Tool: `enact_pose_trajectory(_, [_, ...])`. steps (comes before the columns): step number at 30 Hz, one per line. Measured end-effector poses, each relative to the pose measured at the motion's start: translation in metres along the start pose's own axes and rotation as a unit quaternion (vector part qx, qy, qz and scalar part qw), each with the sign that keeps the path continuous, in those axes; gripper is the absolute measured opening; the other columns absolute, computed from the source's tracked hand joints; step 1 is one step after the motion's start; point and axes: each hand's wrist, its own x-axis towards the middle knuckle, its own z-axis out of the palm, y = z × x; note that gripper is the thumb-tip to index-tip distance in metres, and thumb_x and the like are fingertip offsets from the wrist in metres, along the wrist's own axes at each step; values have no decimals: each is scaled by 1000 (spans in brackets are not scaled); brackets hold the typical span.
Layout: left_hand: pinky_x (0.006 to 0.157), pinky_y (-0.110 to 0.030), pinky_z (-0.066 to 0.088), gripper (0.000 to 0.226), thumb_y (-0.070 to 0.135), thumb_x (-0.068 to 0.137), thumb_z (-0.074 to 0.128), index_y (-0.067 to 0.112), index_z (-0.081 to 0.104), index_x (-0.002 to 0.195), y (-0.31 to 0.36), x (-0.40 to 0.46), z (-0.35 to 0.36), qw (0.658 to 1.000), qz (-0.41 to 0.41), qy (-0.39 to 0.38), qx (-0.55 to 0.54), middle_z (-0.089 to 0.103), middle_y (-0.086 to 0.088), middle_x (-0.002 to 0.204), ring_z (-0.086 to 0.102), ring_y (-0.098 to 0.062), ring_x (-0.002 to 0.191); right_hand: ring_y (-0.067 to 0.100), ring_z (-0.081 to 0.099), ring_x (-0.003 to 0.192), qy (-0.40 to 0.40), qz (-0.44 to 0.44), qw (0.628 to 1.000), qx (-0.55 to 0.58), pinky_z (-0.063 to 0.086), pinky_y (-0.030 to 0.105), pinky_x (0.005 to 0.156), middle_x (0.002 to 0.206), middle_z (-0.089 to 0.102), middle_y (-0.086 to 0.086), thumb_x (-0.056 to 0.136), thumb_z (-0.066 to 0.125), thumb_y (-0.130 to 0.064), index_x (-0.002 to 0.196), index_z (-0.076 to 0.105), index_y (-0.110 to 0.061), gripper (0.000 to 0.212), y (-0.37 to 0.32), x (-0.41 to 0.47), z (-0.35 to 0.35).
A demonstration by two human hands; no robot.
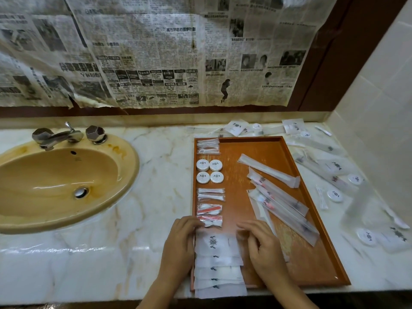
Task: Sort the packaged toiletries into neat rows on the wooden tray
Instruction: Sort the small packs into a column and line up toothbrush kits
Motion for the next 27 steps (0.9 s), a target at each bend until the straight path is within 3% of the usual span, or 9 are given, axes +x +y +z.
enact_pose_trajectory(3, [90,-18,47,40,4,85,39,28,64,105,11,31,0,1000,16,11,-19,57,22,113,57,-7,112,-4,56,110,37,23,999,10,44,11,95,110,64,-20,90,55,8,110,70,-26,42,2,20,-11])
enact_pose_trajectory(7, [91,-20,47,34,10,89,38,24,65,106,33,82,10,1000,25,1,-14,59,13,113,57,-9,112,-1,55,114,83,26,996,9,49,21,94,114,63,-17,94,55,0,116,69,-21,34,14,67,-34])
enact_pose_trajectory(10, [90,-16,44,29,8,95,43,25,65,104,46,119,28,1000,29,0,-6,60,13,110,56,-5,109,5,57,109,84,9,996,-35,52,31,93,112,66,-9,93,56,-1,114,70,-17,30,36,105,-54])
enact_pose_trajectory(14, [90,-21,46,24,12,98,51,28,67,106,53,164,58,999,24,-25,33,63,13,110,54,-4,105,15,55,104,70,41,988,-131,50,42,90,108,69,-4,90,60,-8,112,71,-21,27,64,139,-75])
enact_pose_trajectory(20, [87,-25,45,21,17,96,55,22,68,111,49,212,105,986,36,-99,129,62,6,112,53,-11,106,18,47,111,-44,71,955,-285,39,37,91,114,67,-7,87,68,-27,116,70,-26,29,100,160,-90])
enact_pose_trajectory(27, [94,-36,46,36,11,91,57,18,63,125,40,245,131,950,112,-173,233,60,2,130,51,-21,115,19,47,106,-70,52,952,-294,39,36,87,107,65,-9,86,70,-32,114,71,-26,29,120,177,-92])
